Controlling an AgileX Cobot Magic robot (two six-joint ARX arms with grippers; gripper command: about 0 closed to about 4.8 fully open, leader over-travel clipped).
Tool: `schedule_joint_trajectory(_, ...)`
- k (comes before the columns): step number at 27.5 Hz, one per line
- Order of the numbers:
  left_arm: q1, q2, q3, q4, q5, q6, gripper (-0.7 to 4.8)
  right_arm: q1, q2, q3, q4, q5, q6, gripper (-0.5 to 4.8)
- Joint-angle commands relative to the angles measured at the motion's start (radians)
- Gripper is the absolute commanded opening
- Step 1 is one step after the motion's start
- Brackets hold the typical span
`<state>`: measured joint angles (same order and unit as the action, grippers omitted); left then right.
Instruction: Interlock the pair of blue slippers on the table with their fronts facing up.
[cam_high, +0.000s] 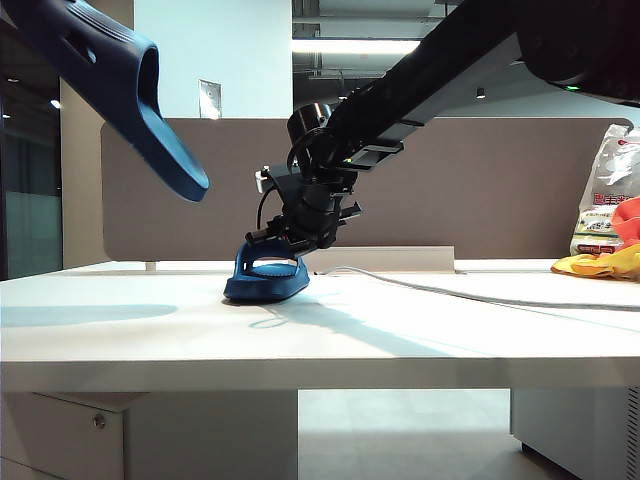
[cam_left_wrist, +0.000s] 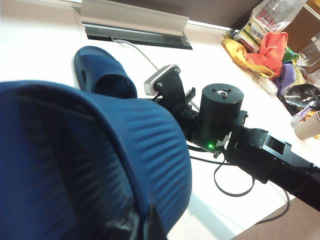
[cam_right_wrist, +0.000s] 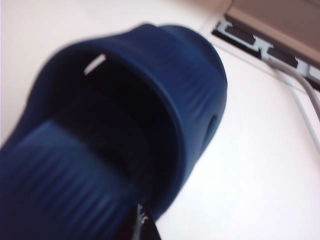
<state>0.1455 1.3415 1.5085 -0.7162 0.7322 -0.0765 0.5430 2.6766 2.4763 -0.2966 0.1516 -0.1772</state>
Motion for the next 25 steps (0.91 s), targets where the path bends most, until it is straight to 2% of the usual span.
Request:
schedule_joint_trajectory(1, -0.001, -0.008, 0.005, 0.023, 0.008, 0.014, -0.06, 0.009, -0.005, 0.004, -0.030, 0.004, 0.002, -0.01)
schedule_joint_trajectory(2, -0.001, -0.008, 0.005, 0.023, 0.008, 0.014, -0.06, 0.011, -0.005, 0.004, -0.032, 0.003, 0.002, 0.11)
schedule_joint_trajectory(3, -0.001, -0.008, 0.005, 0.023, 0.008, 0.014, -0.06, 0.014, -0.005, 0.005, -0.032, 0.003, 0.002, 0.56)
schedule_joint_trajectory(4, -0.001, -0.008, 0.005, 0.023, 0.008, 0.014, -0.06, 0.018, -0.007, 0.005, -0.030, 0.003, 0.004, 1.39)
schedule_joint_trajectory(5, -0.001, -0.008, 0.005, 0.023, 0.008, 0.015, -0.06, 0.021, -0.007, 0.005, -0.027, 0.003, 0.004, 1.92)
schedule_joint_trajectory(6, -0.001, -0.008, 0.005, 0.023, 0.008, 0.016, -0.06, 0.027, -0.008, 0.005, -0.024, 0.004, 0.002, 2.14)
schedule_joint_trajectory(8, -0.001, -0.008, 0.005, 0.023, 0.008, 0.016, -0.06, 0.037, -0.008, 0.008, -0.018, 0.005, -0.032, 2.12)
schedule_joint_trajectory(12, -0.001, -0.008, 0.005, 0.024, 0.008, 0.017, -0.06, 0.055, -0.006, 0.011, 0.030, 0.034, -0.179, 2.12)
schedule_joint_trajectory(20, -0.001, -0.008, 0.005, 0.023, 0.008, 0.017, -0.06, 0.051, 0.000, 0.011, 0.117, 0.085, -0.335, 2.14)
schedule_joint_trajectory(25, -0.012, -0.008, 0.005, 0.023, 0.011, 0.017, -0.06, 0.035, 0.008, 0.011, 0.117, 0.082, -0.353, 2.16)
